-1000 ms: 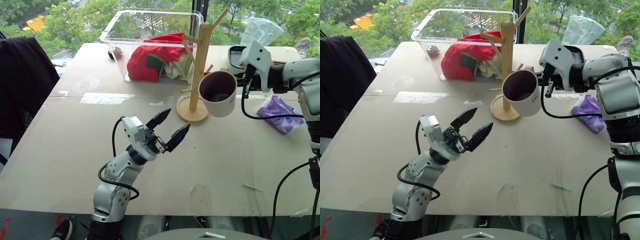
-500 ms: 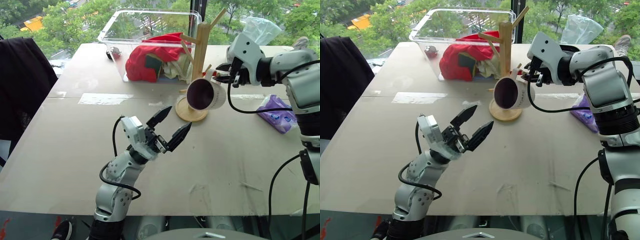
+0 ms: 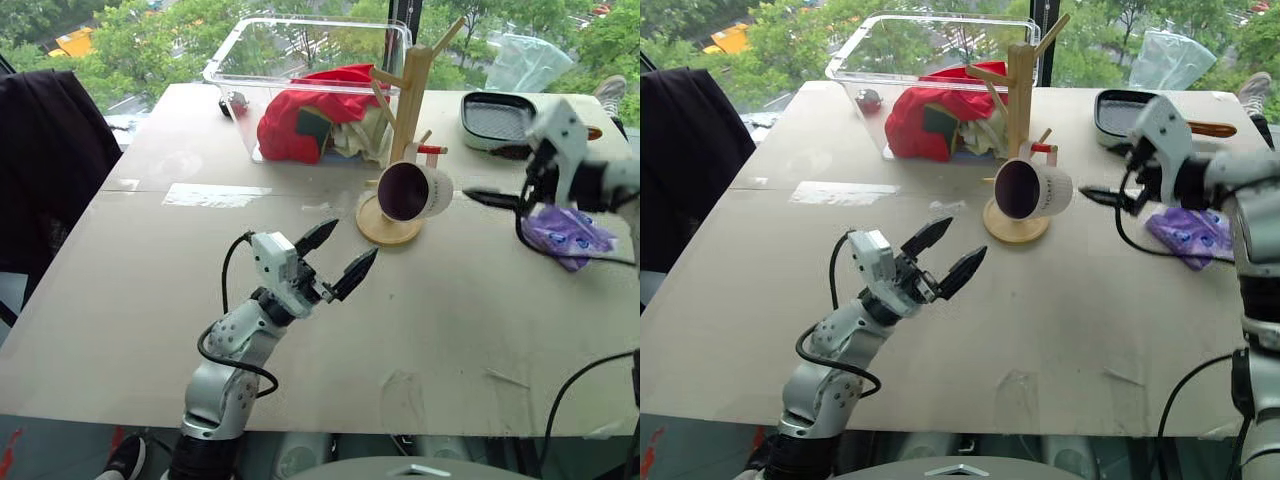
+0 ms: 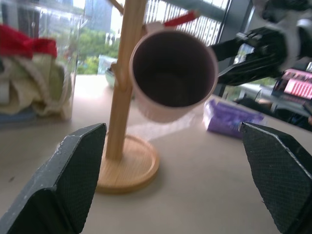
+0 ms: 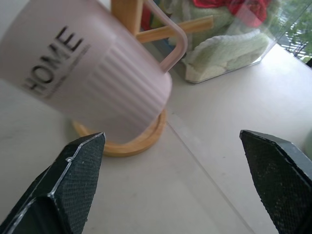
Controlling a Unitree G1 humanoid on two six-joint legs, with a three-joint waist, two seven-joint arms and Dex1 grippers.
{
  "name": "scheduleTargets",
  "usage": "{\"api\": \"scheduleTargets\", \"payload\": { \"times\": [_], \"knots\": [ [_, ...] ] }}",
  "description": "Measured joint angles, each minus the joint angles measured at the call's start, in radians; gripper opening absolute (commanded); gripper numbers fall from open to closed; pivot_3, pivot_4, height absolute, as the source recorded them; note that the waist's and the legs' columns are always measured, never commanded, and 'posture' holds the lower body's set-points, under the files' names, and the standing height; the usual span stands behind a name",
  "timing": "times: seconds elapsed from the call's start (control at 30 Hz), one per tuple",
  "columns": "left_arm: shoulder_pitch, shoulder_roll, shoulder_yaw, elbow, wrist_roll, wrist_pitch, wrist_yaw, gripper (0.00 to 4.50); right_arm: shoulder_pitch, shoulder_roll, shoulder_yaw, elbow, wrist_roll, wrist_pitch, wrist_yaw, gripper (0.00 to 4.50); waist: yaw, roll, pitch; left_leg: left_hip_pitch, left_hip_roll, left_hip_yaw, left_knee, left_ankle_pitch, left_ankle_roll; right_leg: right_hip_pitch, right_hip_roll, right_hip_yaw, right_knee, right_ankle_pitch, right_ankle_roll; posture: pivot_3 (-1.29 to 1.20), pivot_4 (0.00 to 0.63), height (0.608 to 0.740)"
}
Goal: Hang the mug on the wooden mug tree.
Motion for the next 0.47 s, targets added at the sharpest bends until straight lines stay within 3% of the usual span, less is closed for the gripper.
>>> {"api": "scheduleTargets", "payload": {
  "times": [0.13, 0.23, 0.47],
  "knots": [
    [0.110, 0.100, 0.024, 0.031, 0.042, 0.016, -0.026, 4.50, 0.320, 0.146, -0.145, -0.113, 0.093, -0.101, -0.041, 4.47, -0.004, 0.000, 0.000, 0.002, 0.001, 0.001, -0.001, 0.000, 0.000, 0.001, 0.001, 0.001, 0.000, -0.001, 0.000, 0.00, 0.150, 0.740],
    [0.179, 0.141, 0.015, 0.097, 0.097, -0.014, -0.059, 4.50, 0.490, 0.239, -0.150, -0.119, 0.095, -0.206, -0.082, 4.47, -0.012, 0.001, 0.001, 0.003, 0.001, 0.003, 0.000, 0.000, 0.000, 0.001, 0.001, 0.003, 0.001, -0.003, -0.003, 0.00, 0.150, 0.740],
    [0.174, 0.147, 0.008, 0.158, 0.147, -0.097, -0.096, 4.50, 0.630, 0.328, -0.104, -0.043, 0.040, -0.437, -0.122, 4.47, -0.022, 0.000, -0.002, 0.009, 0.002, 0.003, 0.002, 0.000, 0.000, 0.005, 0.000, 0.003, 0.004, -0.005, 0.000, 0.00, 0.150, 0.740]
  ]
}}
